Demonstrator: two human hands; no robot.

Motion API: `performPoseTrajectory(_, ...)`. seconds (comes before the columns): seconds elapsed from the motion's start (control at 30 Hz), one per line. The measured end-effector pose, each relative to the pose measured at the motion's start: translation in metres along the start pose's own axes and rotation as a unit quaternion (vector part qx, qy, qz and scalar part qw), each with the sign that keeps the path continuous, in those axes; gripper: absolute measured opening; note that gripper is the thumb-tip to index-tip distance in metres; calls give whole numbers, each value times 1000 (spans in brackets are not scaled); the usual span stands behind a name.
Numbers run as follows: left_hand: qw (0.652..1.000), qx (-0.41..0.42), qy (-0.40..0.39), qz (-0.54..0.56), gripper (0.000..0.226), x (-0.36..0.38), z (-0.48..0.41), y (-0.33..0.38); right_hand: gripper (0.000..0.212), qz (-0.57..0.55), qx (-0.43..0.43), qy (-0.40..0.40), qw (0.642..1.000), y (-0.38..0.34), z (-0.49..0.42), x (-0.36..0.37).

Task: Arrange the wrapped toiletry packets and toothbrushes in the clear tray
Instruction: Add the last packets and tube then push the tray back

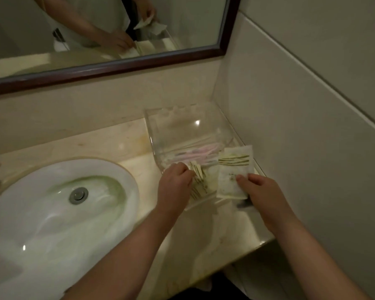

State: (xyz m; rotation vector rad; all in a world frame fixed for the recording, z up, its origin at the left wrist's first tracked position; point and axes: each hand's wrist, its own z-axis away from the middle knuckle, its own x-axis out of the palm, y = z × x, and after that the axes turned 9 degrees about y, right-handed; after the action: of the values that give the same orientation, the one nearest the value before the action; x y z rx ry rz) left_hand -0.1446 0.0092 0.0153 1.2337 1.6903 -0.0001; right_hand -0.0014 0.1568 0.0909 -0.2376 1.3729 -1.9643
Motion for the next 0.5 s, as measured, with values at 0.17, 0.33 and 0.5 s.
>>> performPoseTrajectory(0.17,999,-49,-18,-14,11,15,3,7,16,14,-5,-38,999,-5,-18,-1)
performPoseTrajectory(0.33,999,-33,29,-30,14,24,-11,35,14,13,-12,-13,1000,-8,-35,-14)
performPoseTrajectory(0.5,996,-25,-54,-69,11,61,-29,65,18,51,-53,24,997,-11,-50,-32)
